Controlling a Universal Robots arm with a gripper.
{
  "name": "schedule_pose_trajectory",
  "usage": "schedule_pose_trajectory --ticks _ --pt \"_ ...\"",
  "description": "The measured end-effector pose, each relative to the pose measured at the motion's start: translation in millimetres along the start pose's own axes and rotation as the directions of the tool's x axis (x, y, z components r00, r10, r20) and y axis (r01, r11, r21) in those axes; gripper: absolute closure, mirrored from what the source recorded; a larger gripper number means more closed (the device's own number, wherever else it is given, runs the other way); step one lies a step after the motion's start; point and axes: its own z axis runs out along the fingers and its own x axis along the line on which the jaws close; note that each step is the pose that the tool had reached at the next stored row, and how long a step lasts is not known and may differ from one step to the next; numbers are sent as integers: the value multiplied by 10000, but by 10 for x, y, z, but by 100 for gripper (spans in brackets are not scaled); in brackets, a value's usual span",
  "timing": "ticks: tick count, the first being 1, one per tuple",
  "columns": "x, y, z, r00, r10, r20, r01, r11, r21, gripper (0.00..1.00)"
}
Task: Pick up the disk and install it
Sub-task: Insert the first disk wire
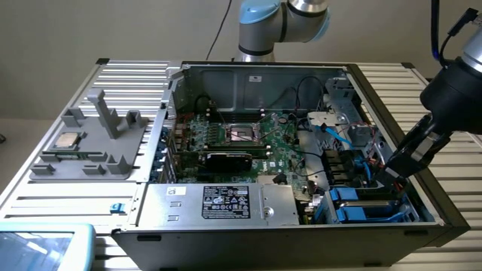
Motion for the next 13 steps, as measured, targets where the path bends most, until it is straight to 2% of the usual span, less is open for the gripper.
schedule_pose_trajectory --ticks 4,7,8,9,10,11,13 --pt "0 0 1 10000 0 -1 0 10000 1 81" --pt "0 1 1 10000 0 -1 0 10000 1 63" --pt "0 1 1 10000 0 -1 0 10000 1 63" --pt "0 0 1 10000 0 -1 0 10000 1 56" --pt "0 1 1 10000 0 0 0 10000 1 56" --pt "0 1 1 10000 -1 -1 1 10000 1 50" --pt "0 1 0 10000 -2 -8 2 10000 9 50"
